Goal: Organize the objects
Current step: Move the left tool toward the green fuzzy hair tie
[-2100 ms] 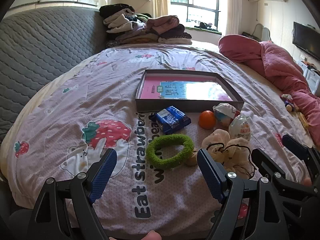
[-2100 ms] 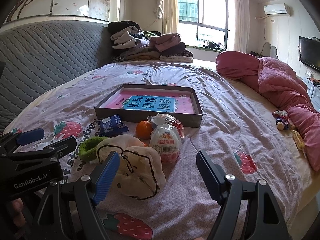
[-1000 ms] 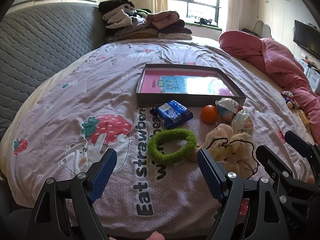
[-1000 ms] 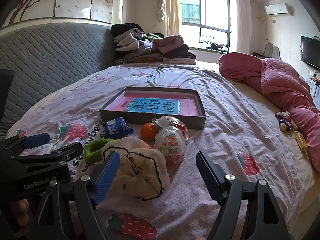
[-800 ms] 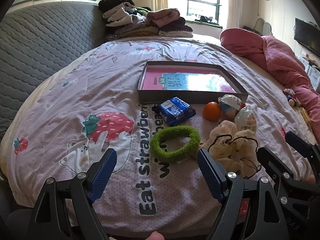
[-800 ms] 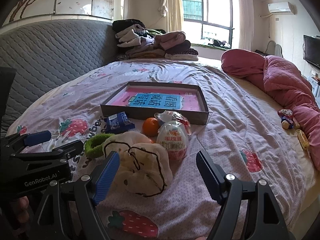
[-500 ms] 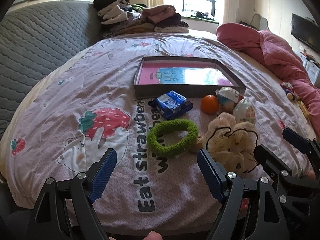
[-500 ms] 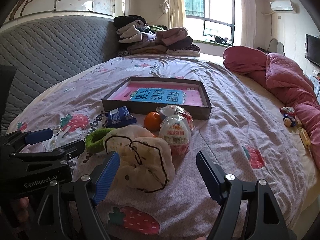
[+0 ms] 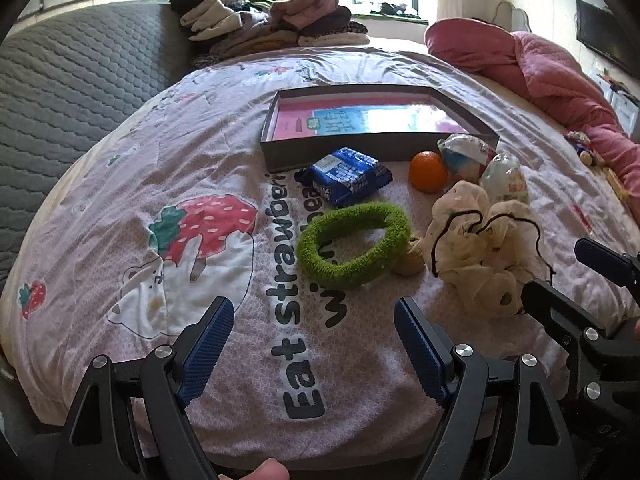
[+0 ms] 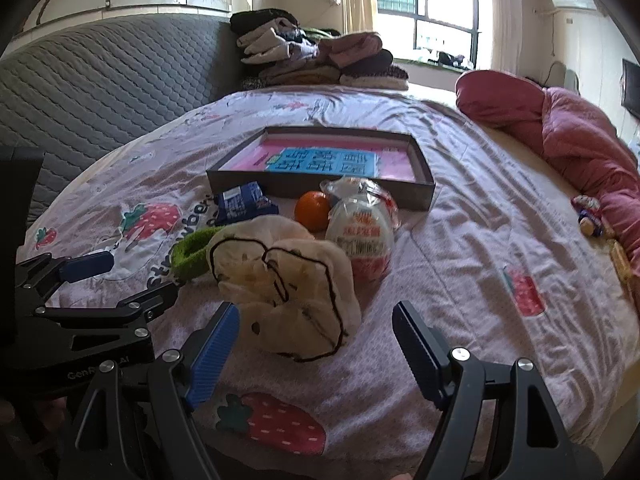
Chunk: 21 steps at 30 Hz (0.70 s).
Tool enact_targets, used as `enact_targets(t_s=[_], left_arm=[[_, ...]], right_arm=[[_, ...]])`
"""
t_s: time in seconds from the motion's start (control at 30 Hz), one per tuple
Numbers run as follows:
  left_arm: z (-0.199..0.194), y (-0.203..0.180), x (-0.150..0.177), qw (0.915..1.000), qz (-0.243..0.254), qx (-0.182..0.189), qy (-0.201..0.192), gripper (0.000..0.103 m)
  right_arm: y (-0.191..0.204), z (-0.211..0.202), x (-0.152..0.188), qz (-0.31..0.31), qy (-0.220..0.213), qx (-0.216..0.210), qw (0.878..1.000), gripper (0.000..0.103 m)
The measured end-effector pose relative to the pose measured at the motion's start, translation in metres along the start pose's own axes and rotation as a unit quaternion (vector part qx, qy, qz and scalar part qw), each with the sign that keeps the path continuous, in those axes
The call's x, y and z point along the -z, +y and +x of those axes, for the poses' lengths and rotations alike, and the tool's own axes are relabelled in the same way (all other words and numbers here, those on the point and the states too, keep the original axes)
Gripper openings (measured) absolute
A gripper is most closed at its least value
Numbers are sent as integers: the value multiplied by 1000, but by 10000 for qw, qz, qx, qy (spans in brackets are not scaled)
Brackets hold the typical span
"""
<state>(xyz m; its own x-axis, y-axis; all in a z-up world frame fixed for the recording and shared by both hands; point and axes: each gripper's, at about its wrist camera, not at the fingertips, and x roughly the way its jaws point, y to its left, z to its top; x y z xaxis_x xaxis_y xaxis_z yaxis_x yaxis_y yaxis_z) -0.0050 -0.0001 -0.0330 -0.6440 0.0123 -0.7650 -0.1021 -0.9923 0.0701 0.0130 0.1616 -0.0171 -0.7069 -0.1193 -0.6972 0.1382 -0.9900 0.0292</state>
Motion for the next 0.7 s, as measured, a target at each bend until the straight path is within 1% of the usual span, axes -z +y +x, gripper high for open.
enact_targets(t_s=[0.17,0.4,0.63,0.7], left_arm=[[5,-1,-1,10000,38,69,-34,83],[16,1,-6,9998,132,45,-102,83],[24,-10,-11,9983,561,-37,-159,83],[27,-14,-12,9974,702,19,-141,83]], right_arm=[[0,6,2,-28,108,38,9999,78],[-3,19,5,-46,179,105,9998,78],[1,32,4,-131,285,115,9994,78],[3,37,4,-157,336,70,9993,78]])
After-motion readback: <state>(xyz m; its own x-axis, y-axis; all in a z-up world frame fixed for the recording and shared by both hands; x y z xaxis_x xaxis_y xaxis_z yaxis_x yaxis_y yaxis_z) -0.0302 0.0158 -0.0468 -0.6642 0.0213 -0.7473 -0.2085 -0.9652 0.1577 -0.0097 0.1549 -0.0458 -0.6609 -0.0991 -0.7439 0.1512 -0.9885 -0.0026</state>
